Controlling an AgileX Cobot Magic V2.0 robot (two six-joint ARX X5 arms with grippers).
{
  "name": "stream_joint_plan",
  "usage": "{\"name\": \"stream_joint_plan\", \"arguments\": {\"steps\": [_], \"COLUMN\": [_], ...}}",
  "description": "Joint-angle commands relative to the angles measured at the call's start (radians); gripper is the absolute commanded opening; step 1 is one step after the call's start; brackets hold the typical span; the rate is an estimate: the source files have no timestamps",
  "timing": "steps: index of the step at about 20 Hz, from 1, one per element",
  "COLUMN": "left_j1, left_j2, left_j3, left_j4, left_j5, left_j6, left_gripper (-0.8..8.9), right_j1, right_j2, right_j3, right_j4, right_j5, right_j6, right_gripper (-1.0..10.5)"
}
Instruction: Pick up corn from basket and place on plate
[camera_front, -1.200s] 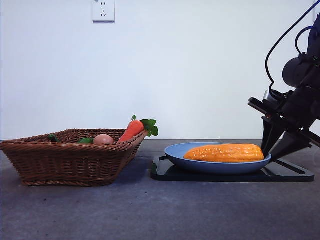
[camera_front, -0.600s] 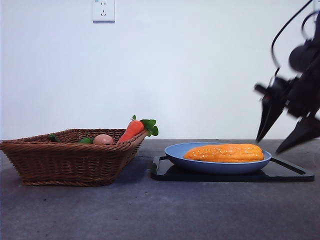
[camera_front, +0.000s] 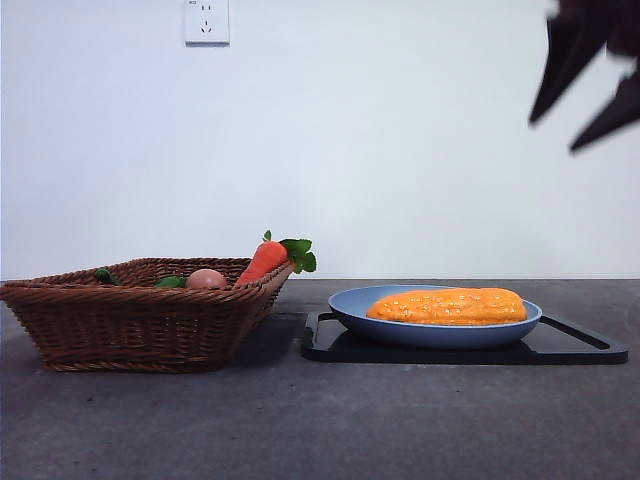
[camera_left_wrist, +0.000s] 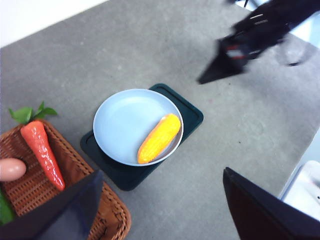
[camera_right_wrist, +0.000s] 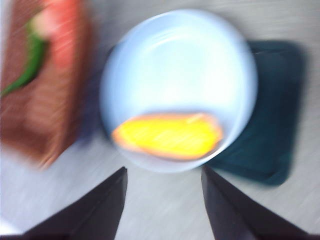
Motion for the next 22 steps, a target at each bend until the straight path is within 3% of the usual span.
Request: {"name": "stream_joint_plan", "arguments": {"steps": [1,3,6,8,10,17,22], "left_j1": [-0.004,0.001,0.009,0.012,0.012,0.012,0.012], "left_j2": [0.008,0.008,0.008,0.008,0.008,0.008,-0.003], "left_j3": [0.025,0.025,0.025,0.025,0.025,0.025,-0.023], "left_j4": [0.008,-0.005,-0.042,-0.057,-0.063,-0.063,0.05], "left_j5": [-0.005,-0.012,-0.019,-0.019,-0.019,-0.019,-0.019], "left_j6": [0.006,0.006,0.006,0.007,0.009,0.014,0.024], "left_gripper": [3.89,3.89,3.69,2.11,0.15,0.07,0.07], "right_j1": [0.063,0.133,0.239,0.291,0.317,0.322,0.323], "right_j2": [-0.087,-0.167,-0.275,-0.318,-0.345,-0.355,-0.417], "right_j3": [0.016,0.016,0.016,0.016,0.016,0.016,-0.055], "right_j4": [-0.057,-0.113,-0.204,-0.22,-0.212,-0.19,0.0], "right_j5": [0.005,0.054,0.244,0.309,0.313,0.313,0.314], "right_j6": [-0.05,-0.055,-0.045,-0.045,-0.045,-0.048,-0.048], "right_gripper": [2.1,2.0,1.7,0.4,0.0,0.0,0.0]}}
